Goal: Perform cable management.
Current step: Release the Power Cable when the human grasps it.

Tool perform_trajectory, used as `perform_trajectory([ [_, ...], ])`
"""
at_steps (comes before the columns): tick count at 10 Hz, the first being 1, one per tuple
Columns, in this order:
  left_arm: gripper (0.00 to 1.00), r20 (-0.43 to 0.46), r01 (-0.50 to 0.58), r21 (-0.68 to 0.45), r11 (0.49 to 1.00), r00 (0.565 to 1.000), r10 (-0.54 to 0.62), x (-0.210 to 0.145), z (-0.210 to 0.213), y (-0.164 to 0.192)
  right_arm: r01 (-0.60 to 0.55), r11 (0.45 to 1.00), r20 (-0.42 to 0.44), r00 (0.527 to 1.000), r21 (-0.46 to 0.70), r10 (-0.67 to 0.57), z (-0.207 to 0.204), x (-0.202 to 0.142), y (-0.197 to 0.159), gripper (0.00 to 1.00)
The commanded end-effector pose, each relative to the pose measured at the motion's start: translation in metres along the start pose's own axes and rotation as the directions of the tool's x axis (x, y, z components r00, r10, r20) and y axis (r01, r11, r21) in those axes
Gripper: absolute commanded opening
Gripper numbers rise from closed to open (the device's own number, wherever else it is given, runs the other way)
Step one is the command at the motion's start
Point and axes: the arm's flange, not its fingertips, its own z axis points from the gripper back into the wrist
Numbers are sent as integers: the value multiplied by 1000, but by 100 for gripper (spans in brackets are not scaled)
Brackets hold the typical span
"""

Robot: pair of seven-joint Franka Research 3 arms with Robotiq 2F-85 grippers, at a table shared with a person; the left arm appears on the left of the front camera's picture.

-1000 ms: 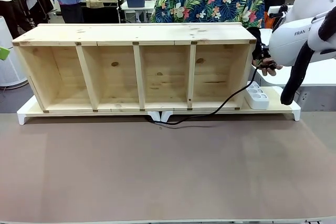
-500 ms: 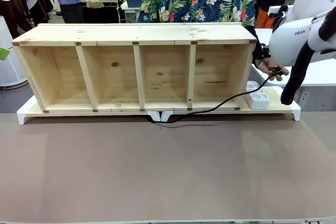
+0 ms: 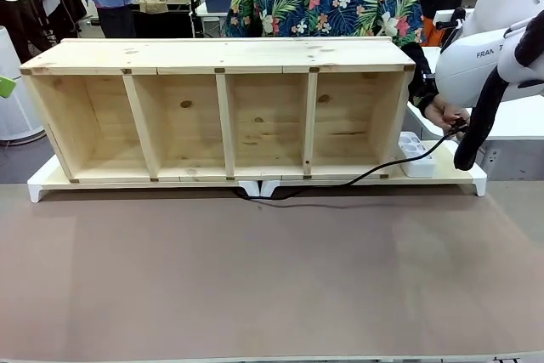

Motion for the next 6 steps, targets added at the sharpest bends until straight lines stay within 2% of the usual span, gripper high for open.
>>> perform_trajectory([
  [1,100,1,0,2,1000,1000,0,0,0,0,5,1000,-4,1000,3,-5,-1,0,1,100],
  [6,100,1,0,2,1000,1000,0,0,0,0,5,1000,-4,1000,3,-5,-1,0,1,100],
])
